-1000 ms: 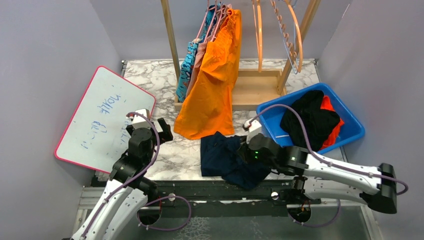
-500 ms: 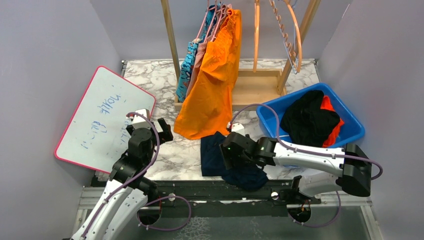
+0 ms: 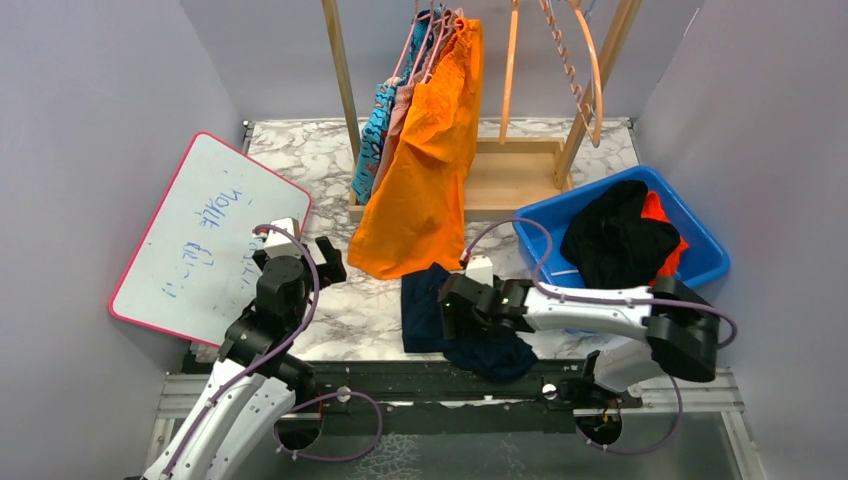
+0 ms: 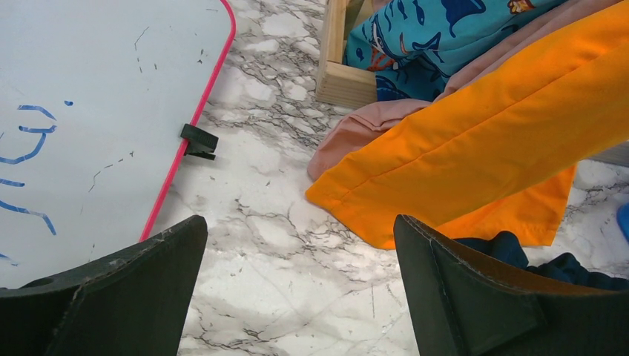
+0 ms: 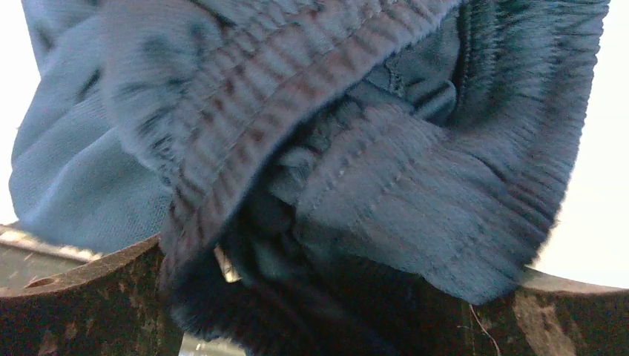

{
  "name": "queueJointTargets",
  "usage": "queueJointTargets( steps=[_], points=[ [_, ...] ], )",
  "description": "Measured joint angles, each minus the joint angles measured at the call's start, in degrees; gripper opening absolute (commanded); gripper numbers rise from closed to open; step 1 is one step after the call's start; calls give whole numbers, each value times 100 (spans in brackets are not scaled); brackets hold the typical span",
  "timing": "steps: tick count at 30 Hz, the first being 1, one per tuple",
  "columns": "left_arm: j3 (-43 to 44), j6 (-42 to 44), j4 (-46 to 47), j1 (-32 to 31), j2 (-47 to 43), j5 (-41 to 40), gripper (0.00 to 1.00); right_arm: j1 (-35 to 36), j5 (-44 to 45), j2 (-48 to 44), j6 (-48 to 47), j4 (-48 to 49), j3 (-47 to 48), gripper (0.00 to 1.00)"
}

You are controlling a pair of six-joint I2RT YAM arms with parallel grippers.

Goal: Remove the shorts from the hanger
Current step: Pick up the shorts at the center of the board.

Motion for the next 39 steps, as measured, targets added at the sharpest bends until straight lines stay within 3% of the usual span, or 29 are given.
queueJointTargets(
  steps=[2,5,9,17,19,29,39],
  points=[
    [0,0,0,0,0,0,99,0,85,455,140,153,-4,100],
    [0,0,0,4,0,0,99,13,271,1141,271,164,278,89],
    [0,-2,0,4,0,0,99,79,463,1794,389,90,802,62],
    [0,0,2,4,0,0,99,247,1003,1998,645,385,890,24],
    [0,-2,2,4,0,0,99,249,1123,1950,658,468,831,2],
    [0,-2,2,4,26,0,99,188,1362,1113,584,946,68,1],
    [0,-2,2,9,83,0,99,155,1445,-1134,55,911,-857,1]
  ],
)
